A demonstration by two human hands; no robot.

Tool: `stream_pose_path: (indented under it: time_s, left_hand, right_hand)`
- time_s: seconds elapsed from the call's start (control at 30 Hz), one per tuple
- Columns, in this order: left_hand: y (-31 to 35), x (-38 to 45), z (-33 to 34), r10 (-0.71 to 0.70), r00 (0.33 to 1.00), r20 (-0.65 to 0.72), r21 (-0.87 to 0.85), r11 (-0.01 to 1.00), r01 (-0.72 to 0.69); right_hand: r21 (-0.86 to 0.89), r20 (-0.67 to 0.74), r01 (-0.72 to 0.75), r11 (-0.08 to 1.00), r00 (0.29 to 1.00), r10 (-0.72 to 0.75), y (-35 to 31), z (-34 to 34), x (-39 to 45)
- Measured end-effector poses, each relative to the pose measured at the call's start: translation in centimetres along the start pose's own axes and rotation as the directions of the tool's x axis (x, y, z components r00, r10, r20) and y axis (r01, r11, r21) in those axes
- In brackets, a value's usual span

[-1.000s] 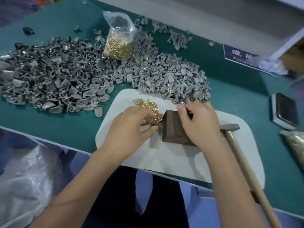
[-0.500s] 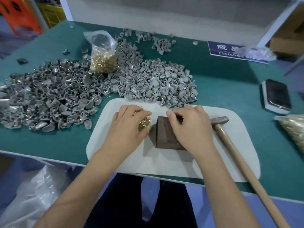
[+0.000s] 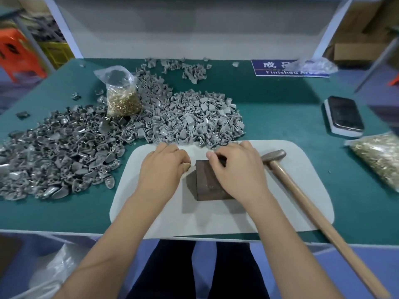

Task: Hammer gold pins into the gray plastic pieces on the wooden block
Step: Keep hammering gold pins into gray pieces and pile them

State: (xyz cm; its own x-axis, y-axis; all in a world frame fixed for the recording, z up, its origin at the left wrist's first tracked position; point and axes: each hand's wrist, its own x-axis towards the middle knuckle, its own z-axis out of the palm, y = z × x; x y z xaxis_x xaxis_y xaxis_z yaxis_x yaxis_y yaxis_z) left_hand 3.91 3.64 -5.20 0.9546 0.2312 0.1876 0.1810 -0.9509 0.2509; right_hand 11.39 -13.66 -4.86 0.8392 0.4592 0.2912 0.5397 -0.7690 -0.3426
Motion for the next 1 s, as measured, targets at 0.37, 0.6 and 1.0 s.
stream_pose_path:
  time_s: [0.37, 0.6, 1.0]
  left_hand:
    - [2.9, 0.9, -0.6, -0.083, 0.991, -0.108, -0.742, 0.67, -0.025]
    - [3.6, 3.3, -0.8, -0.021, 0.999, 0.045, -0.785, 0.617, 0.049]
    - [2.6, 5.4, -0.3, 0.067, 0.996, 0.06, -0.562, 0.827, -0.022]
  right_hand:
    - [0.652, -0.016, -0.021, 0.758, 0.999, 0.041, 1.6, -1.2, -0.2]
    - [0.716, -0.013, -0.033, 0.698, 0.998, 0.06, 1.5, -1.3, -0.3]
    - [0.708, -0.124, -0.154, 0.689, 0.934, 0.335, 1.7, -0.7, 0.1]
